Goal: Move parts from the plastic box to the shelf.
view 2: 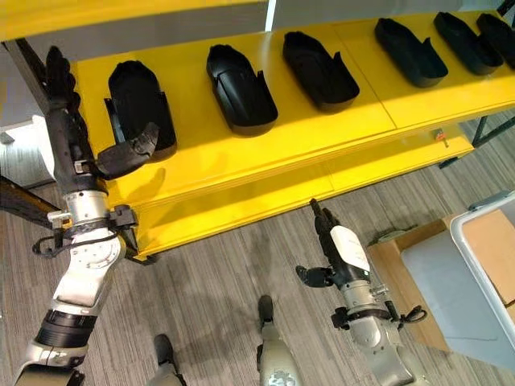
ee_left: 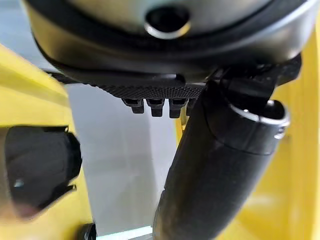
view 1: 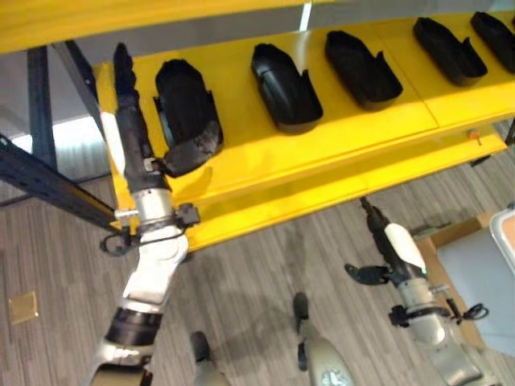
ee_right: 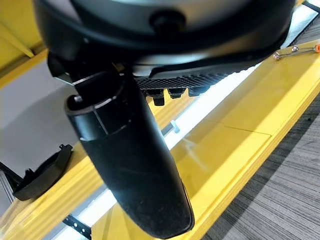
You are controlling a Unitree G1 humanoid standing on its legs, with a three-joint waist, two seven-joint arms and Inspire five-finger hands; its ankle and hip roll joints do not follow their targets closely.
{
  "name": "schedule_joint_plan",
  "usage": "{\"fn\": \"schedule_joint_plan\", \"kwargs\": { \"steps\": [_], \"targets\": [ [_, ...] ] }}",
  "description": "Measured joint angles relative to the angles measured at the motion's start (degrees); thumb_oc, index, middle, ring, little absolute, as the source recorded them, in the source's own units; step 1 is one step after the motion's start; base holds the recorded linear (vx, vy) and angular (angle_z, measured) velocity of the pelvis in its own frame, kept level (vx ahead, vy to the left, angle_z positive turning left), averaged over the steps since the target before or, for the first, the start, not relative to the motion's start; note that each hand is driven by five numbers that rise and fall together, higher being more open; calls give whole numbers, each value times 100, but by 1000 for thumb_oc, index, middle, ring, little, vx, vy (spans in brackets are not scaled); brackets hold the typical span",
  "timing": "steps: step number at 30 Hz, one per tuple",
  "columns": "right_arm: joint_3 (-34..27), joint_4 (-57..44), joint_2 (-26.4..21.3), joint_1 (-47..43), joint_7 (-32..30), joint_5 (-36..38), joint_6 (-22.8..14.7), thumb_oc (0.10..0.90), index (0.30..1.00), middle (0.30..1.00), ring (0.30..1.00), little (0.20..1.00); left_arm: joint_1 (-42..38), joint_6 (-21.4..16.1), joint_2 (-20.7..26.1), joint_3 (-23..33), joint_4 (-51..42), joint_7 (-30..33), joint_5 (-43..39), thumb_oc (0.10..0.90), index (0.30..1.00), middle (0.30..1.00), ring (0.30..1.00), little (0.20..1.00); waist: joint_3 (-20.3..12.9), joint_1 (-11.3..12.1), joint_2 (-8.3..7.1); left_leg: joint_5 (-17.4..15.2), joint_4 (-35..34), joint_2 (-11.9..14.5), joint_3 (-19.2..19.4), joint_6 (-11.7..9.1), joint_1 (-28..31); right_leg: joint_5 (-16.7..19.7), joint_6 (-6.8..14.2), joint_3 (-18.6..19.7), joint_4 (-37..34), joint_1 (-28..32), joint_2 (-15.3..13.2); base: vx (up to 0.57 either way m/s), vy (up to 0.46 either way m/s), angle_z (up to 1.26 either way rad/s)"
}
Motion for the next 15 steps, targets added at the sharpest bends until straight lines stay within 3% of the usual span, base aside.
{"fn": "schedule_joint_plan", "kwargs": {
  "steps": [4,6,9,12,15],
  "targets": [
    [-119,-16,5,46,104,232,39,900,1000,1000,1000,1000,783,-77,-4,67,-83,-506,-810,900,1000,1000,1000,1000,-78,13,133,-44,-3,1,-12,25,126,-48,-2,-13,-3,137,-5,7,3,2],
    [-264,-18,7,130,235,536,94,900,1000,1000,1000,1000,1542,-76,-2,86,-67,-975,-1351,900,1000,1000,1000,1000,-187,148,272,-55,-3,2,-61,23,195,-67,6,-67,-4,245,-11,-7,2,10],
    [-269,-21,29,181,383,861,94,900,1000,1000,1000,1000,2106,-71,0,93,-67,-1392,-1855,900,1000,1000,1000,1000,-278,221,301,-59,-3,3,-99,27,228,-81,8,-111,-7,309,-17,-2,12,8],
    [-256,-128,187,246,702,1721,87,900,1000,1000,1000,1000,2734,-56,5,-69,-23,-2004,-2485,900,1000,1000,1000,1000,-327,309,316,-63,-5,4,-163,31,336,-100,21,-173,-8,472,-25,-3,17,11],
    [-111,-183,327,335,1048,2708,81,900,1000,1000,1000,1000,3152,266,162,-609,262,-2522,-2441,900,1000,1000,1000,1000,-684,334,347,-89,-26,3,-267,17,333,-209,52,-306,-50,581,-49,5,33,22]
  ]
}}
